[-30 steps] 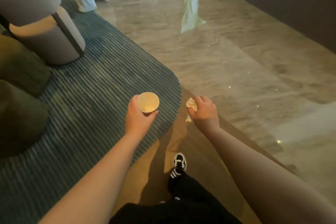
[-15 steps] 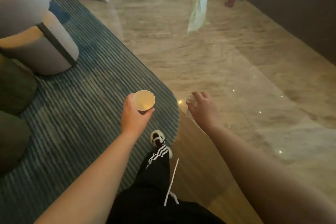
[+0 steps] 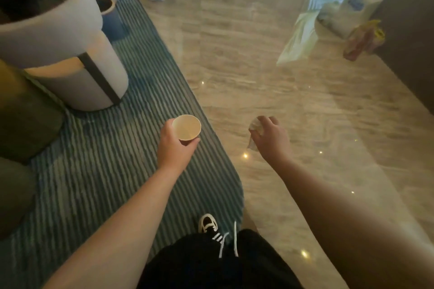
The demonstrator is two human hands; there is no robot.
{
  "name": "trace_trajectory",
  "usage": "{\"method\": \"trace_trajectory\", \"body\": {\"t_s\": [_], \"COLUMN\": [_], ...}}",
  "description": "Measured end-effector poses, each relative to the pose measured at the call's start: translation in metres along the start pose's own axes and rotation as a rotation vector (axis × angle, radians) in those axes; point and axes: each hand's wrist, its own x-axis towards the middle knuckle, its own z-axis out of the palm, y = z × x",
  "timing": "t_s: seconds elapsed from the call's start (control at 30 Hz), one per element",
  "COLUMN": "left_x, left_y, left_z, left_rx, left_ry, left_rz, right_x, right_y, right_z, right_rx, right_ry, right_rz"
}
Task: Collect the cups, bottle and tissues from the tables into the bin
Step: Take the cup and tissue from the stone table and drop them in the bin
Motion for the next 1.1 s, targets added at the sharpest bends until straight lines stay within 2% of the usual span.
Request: {"method": "trace_trajectory", "body": {"t_s": [0.3, 0.5, 0.73, 0.93, 1.1], "left_x": [0.180, 0.353, 0.528, 0.649, 0.761], "left_y": [0.021, 0.039, 0.092, 0.092, 0.071], "left_z": [0.040, 0.084, 0.114, 0.124, 0.128], "left_rx": [0.012, -0.018, -0.007, -0.031, -0.026], "left_ry": [0.108, 0.217, 0.366, 0.436, 0.480], "left_rz": [-0.088, -0.182, -0.264, -0.351, -0.358], "right_x": [0.216, 0.424, 0.636, 0.767, 0.872], "right_y": [-0.037, -0.059, -0.110, -0.152, -0.201], "right_z": [0.046, 0.078, 0.070, 0.091, 0.136], "right_rx": [0.049, 0.058, 0.035, 0.026, -0.001], "right_ry": [-0.114, -0.186, -0.249, -0.319, -0.349], "right_rz": [-0.115, -0.239, -0.383, -0.436, -0.487]}}
